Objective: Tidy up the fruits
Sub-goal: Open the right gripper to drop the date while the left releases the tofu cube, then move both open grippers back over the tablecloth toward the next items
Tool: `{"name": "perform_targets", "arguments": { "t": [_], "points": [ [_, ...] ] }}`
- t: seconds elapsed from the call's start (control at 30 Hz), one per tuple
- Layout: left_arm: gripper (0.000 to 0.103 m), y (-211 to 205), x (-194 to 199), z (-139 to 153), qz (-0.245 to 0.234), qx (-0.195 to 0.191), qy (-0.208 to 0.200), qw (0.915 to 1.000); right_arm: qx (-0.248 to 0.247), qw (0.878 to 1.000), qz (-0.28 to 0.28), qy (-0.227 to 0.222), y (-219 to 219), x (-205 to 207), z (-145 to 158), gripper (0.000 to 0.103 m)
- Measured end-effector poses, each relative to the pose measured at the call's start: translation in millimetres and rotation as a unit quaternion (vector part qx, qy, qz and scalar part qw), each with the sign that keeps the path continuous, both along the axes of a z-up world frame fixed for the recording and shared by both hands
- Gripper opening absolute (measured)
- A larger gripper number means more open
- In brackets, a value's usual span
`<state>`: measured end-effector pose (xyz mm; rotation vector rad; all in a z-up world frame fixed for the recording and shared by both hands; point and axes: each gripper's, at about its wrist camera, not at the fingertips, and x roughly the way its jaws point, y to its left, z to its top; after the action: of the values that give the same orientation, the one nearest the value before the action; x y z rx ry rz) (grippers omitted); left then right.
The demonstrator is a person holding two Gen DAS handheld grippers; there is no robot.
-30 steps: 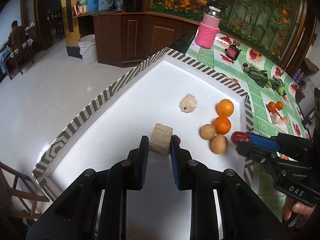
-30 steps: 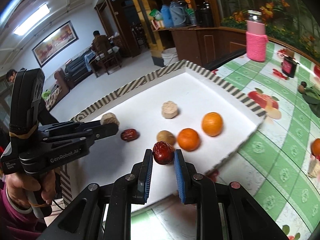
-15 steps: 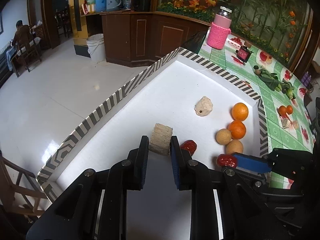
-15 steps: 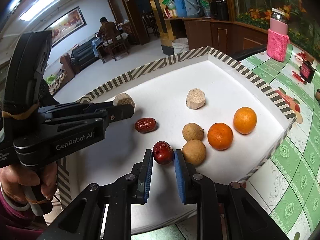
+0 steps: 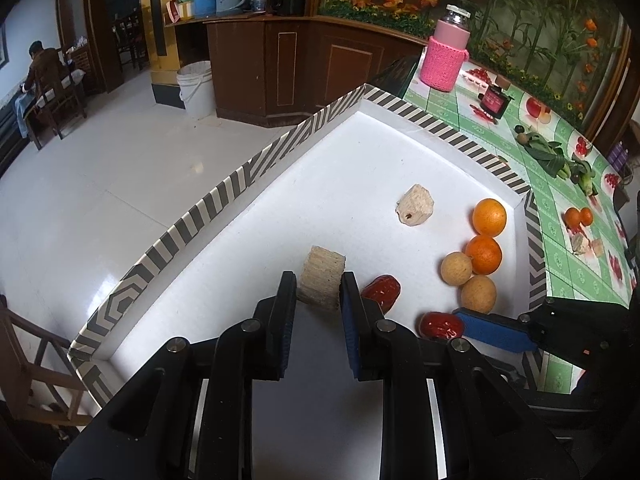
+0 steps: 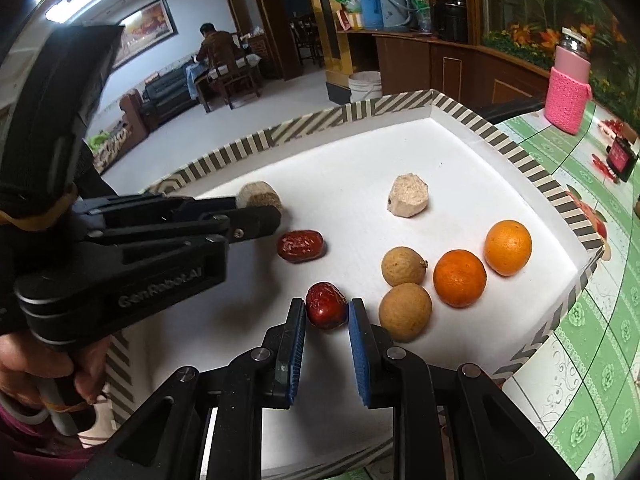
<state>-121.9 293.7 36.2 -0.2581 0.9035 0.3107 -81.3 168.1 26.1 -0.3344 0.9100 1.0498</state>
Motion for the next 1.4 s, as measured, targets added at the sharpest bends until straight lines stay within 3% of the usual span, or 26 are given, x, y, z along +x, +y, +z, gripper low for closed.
{"name": "perform_targets", "arguments": {
  "t": [0.1,0.23,0.27,0.5,0.73,0.93,1.4],
  "points": [
    [0.027,0,0,0,0.002,0.0,0.003,1.0,-0.009,1.0,-0.003,-0.008,1,1,-2,0.021],
    [0.058,0,-2,3,0.008,-0.001,-0.004,1.0,-0.017,1.0,0.0,-0.017,1,-1,-1,0.022],
    [0.059,0,-2,5,0.009,0.0,-0.007,0.9999,-0.018,1.0,-0.001,-0.019,0,-1,0,0.022],
    [0.059,-10,-4,17,0.013,0.033,-0.022,0.9991,0.019,0.999,-0.022,-0.019,-27,2,17,0.023],
    [0.059,-44,7,32,-0.008,0.049,-0.044,0.9978,0.033,0.995,-0.088,-0.04,-69,15,31,0.023],
    [0.059,-89,26,39,-0.046,0.05,-0.059,0.996,0.024,0.987,-0.147,-0.059,-114,27,34,0.023],
    [0.059,-194,73,33,-0.14,0.064,-0.063,0.9861,0.022,0.964,-0.261,-0.047,-219,55,28,0.023]
  ]
}}
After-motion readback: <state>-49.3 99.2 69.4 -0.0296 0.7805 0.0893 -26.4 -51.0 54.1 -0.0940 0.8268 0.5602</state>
